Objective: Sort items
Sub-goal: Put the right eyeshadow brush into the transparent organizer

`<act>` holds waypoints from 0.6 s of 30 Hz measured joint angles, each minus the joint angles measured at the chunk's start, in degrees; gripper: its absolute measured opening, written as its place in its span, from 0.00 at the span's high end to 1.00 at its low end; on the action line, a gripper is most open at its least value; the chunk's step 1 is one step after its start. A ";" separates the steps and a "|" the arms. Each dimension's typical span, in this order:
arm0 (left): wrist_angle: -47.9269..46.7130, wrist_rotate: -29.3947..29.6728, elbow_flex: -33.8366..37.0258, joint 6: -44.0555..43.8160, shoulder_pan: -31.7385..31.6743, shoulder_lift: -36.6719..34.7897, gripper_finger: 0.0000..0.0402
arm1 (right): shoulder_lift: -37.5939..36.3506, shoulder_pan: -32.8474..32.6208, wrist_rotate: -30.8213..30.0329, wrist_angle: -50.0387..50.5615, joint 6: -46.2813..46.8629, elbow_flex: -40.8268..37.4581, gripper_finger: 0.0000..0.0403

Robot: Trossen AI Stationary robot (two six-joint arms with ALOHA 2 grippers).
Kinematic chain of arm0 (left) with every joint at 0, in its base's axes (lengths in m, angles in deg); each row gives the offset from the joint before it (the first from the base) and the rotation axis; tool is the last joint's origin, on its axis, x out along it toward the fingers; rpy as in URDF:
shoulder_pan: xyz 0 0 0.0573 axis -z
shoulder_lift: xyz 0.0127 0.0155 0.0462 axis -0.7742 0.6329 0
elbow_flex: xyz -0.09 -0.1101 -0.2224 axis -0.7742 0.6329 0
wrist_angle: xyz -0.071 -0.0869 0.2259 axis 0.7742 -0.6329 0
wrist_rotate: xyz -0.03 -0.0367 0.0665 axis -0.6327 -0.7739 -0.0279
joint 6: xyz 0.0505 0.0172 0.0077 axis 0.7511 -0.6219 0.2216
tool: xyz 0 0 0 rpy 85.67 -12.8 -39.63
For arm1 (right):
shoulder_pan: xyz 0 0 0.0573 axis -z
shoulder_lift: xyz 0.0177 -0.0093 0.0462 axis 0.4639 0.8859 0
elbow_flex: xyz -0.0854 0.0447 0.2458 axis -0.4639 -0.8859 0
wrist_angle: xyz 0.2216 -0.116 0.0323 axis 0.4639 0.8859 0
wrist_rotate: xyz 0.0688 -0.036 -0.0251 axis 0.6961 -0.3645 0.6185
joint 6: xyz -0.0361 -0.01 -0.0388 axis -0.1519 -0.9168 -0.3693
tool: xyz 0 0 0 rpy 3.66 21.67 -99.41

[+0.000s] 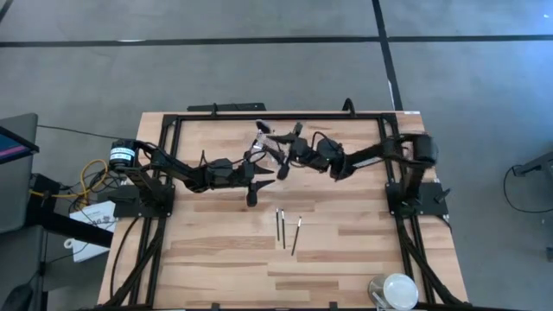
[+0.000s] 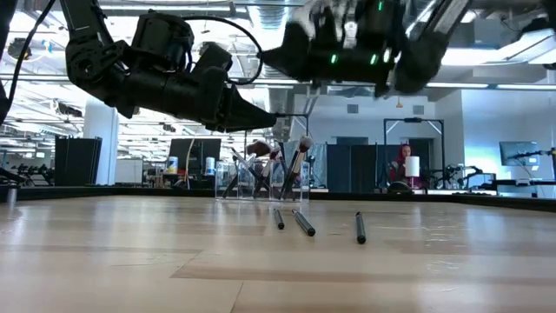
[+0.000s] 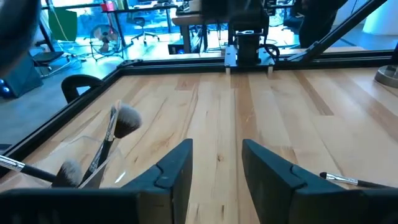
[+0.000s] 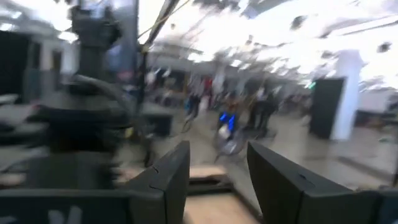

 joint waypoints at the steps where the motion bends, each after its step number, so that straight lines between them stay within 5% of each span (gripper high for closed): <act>1: 0.03 0.01 0.01 0.01 -0.01 0.00 0.66 | -2.42 -1.21 -0.02 4.48 0.17 0.00 0.62; 5: 0.20 -0.24 0.01 -0.64 0.47 0.00 0.66 | -12.76 -6.70 -1.73 27.08 3.92 0.00 0.62; 10: 0.29 -0.20 0.01 -4.22 1.67 0.00 0.66 | -21.69 -14.70 -4.82 51.67 19.34 0.02 0.65; 18: -0.69 -0.41 0.01 -9.22 2.05 0.00 0.66 | -20.71 -27.24 -14.38 69.25 39.28 0.03 0.68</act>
